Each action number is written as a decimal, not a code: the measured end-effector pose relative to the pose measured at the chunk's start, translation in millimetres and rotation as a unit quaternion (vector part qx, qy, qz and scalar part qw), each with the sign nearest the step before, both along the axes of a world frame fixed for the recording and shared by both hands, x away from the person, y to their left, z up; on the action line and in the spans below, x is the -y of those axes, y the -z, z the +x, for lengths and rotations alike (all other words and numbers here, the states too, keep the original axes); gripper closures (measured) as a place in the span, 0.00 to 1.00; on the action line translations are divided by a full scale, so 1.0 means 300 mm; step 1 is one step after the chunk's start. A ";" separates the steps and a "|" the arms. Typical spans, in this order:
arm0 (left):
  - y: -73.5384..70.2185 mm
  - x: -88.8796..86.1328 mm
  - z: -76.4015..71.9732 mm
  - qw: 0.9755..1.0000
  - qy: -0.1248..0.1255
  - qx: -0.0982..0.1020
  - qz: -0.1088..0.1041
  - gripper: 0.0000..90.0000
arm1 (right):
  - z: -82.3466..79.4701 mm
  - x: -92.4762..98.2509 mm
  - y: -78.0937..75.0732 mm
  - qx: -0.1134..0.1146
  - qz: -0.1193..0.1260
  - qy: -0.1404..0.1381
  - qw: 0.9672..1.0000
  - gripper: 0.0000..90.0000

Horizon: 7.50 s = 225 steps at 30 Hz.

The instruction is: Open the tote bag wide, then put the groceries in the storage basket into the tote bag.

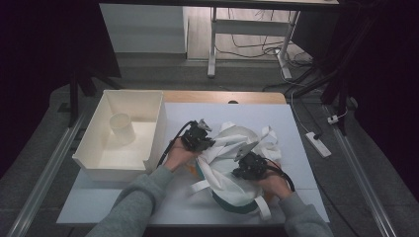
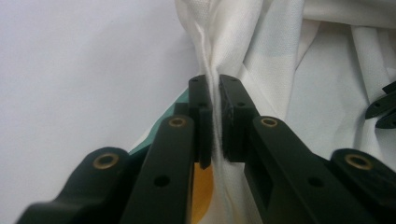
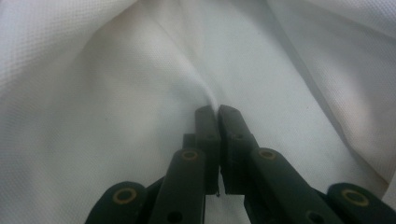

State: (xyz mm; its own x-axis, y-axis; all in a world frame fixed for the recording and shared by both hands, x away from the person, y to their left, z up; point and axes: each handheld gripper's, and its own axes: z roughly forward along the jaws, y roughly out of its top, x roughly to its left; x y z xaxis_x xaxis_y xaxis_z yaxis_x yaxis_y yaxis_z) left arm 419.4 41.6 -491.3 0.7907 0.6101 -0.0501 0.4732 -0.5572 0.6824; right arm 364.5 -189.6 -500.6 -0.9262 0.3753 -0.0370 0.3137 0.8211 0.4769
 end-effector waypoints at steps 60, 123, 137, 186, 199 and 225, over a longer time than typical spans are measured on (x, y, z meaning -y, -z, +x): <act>0.002 0.007 -0.006 1.000 0.002 0.004 -0.011 0.93 | -0.052 0.366 -0.179 0.078 0.039 0.258 0.962 0.98; 0.021 0.027 -0.010 1.000 0.012 -0.011 -0.006 0.93 | -0.199 -0.055 -0.016 -0.040 -0.011 -0.040 0.998 1.00; 0.017 0.022 -0.012 1.000 0.012 -0.011 -0.015 0.92 | -0.176 -0.004 -0.063 0.009 0.071 0.005 0.997 1.00; -0.382 -0.216 -0.237 0.991 0.036 0.049 -0.115 0.33 | -0.115 0.183 -0.141 0.107 0.149 0.114 0.977 0.49; -0.397 -0.287 -0.240 0.991 0.012 0.055 -0.119 0.31 | -0.115 0.175 -0.132 0.112 0.128 0.108 0.979 0.49; -0.396 -0.455 -0.255 0.990 -0.059 0.069 -0.111 0.30 | -0.114 0.175 -0.131 0.115 0.125 0.109 0.980 0.49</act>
State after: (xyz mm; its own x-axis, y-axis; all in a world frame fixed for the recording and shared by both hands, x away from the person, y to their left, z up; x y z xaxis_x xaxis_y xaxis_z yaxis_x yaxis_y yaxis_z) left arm 342.9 178.1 -372.5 0.7230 0.6851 -0.0892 0.4199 -0.3332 0.8442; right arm 330.2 -242.2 -461.3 -0.8014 0.5865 -0.1170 0.3292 0.5960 0.7324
